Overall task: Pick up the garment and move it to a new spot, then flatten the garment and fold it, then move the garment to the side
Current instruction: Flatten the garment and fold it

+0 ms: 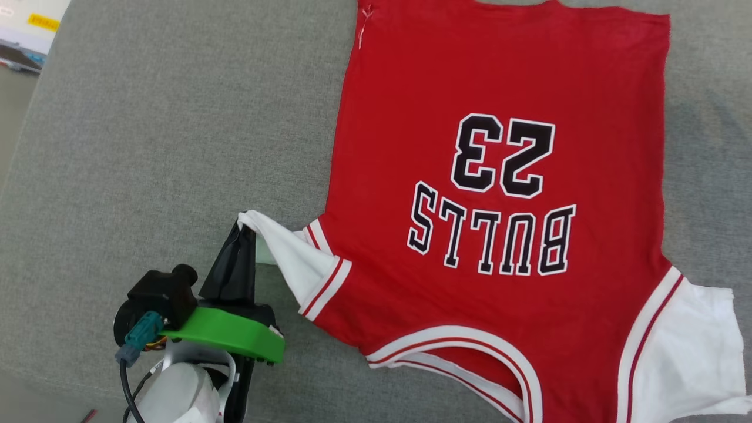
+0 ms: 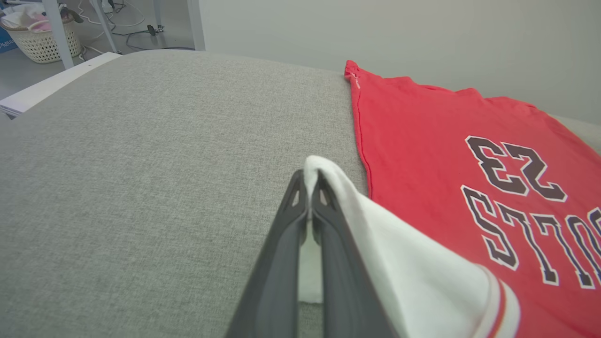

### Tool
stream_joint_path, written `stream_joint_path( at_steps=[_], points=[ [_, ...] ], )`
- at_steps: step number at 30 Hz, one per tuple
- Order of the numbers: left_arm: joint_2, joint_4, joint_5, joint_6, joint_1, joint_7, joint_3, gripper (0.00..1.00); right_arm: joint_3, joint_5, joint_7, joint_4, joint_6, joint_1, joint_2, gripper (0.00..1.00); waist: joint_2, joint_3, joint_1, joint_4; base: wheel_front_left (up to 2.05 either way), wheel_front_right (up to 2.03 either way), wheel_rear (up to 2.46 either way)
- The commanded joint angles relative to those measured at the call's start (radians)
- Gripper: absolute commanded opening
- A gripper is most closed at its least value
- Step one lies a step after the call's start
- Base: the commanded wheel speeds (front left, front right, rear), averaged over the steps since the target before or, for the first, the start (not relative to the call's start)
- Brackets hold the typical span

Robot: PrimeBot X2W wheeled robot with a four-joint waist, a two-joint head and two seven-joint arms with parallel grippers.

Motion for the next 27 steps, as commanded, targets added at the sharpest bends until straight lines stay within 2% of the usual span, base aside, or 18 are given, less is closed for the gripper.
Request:
stream_joint_path(
  at_steps=[1,5,10,15,19,24,25,27],
  points=[
    [-0.014,-0.010,0.014,-0.010,-0.023,-0.006,0.007,0.00,0.010,0.006,0.054,0.030,-0.001,-0.057,0.006,1.00,0.0000,0.108,-0.0001,0.076,0.00,0.00,0.00],
    [-0.050,-0.030,0.045,-0.034,-0.049,-0.006,0.018,0.00,0.048,-0.034,0.194,0.119,-0.001,-0.194,0.021,1.00,0.0000,0.172,-0.0001,0.108,0.00,0.00,0.00],
    [-0.097,-0.050,0.078,-0.065,-0.071,-0.006,0.037,0.00,0.072,-0.106,0.273,0.210,-0.001,-0.301,0.034,1.00,0.0000,0.240,-0.0001,0.144,0.00,0.00,0.00],
    [-0.138,-0.066,0.114,-0.091,-0.077,-0.006,0.056,0.00,0.061,-0.135,0.258,0.281,-0.001,-0.319,0.058,1.00,0.0000,0.275,-0.0001,0.167,0.00,0.00,0.00],
    [-0.163,-0.071,0.137,-0.112,-0.075,-0.006,0.068,0.00,0.065,-0.135,0.234,0.319,-0.001,-0.276,0.058,1.00,0.0000,0.285,-0.0001,0.175,0.00,0.00,0.00],
    [-0.181,-0.047,0.166,-0.132,-0.075,-0.006,0.086,0.00,0.083,-0.112,0.213,0.326,-0.001,-0.209,0.022,1.00,0.0000,0.284,-0.0001,0.171,0.00,0.00,0.00],
    [-0.184,-0.043,0.168,-0.136,-0.075,-0.006,0.090,0.00,0.085,-0.109,0.208,0.325,-0.001,-0.204,0.015,0.00,0.0000,0.281,-0.0001,0.170,0.00,0.00,0.00],
    [-0.191,-0.022,0.183,-0.147,-0.067,-0.006,0.111,0.00,0.094,-0.100,0.165,0.308,-0.001,-0.203,0.002,0.00,0.0000,0.251,-0.0001,0.152,0.00,0.00,0.00]
  ],
)
